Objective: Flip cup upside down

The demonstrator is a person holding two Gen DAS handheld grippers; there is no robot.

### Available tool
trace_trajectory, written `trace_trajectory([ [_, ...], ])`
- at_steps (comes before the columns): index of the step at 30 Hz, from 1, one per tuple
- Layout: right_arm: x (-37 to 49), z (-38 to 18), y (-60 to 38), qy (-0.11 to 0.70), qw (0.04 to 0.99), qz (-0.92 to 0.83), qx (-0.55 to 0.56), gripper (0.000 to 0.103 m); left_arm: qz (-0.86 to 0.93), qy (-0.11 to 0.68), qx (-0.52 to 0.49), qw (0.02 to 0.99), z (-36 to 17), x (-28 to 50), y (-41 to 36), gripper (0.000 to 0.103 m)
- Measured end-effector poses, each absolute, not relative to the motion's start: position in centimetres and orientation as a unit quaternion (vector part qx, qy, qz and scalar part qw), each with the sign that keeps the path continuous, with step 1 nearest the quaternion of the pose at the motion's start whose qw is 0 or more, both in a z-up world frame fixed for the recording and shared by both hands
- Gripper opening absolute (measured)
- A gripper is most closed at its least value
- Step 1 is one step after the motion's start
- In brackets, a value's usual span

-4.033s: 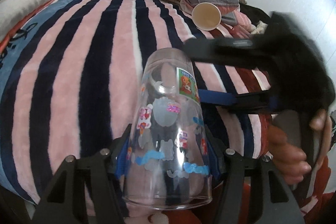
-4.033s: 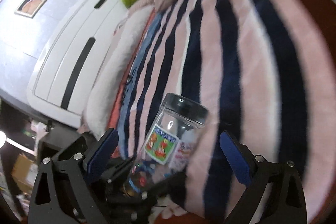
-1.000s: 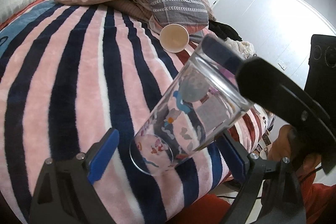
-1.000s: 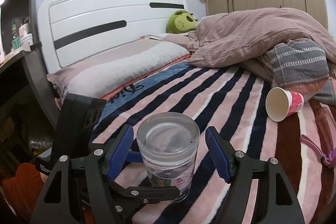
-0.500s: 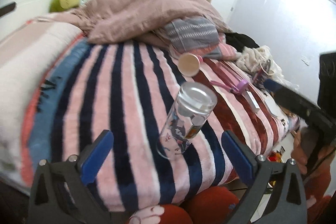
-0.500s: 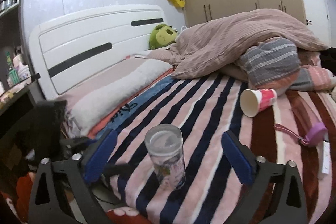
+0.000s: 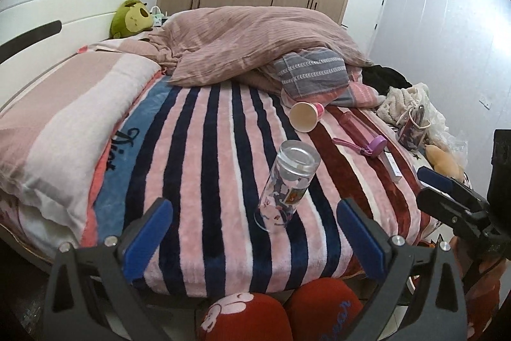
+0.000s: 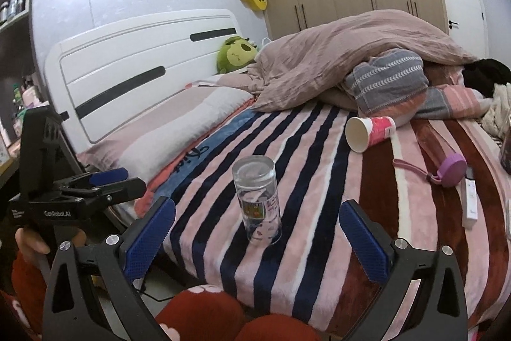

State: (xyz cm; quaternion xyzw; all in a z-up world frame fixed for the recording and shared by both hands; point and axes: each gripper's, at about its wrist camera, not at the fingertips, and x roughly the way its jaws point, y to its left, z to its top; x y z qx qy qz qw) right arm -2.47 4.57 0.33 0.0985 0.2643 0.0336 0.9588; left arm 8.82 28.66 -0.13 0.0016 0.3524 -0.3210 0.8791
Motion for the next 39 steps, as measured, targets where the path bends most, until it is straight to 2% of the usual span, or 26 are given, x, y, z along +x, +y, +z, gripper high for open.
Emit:
trace_trajectory([
  [39,-3.53,0.8,5.26,0.261,0.96,0.043,0.091,0.103,-0.318,0.345,0.01,0.883,0.74,7.9,28.35,0.102],
])
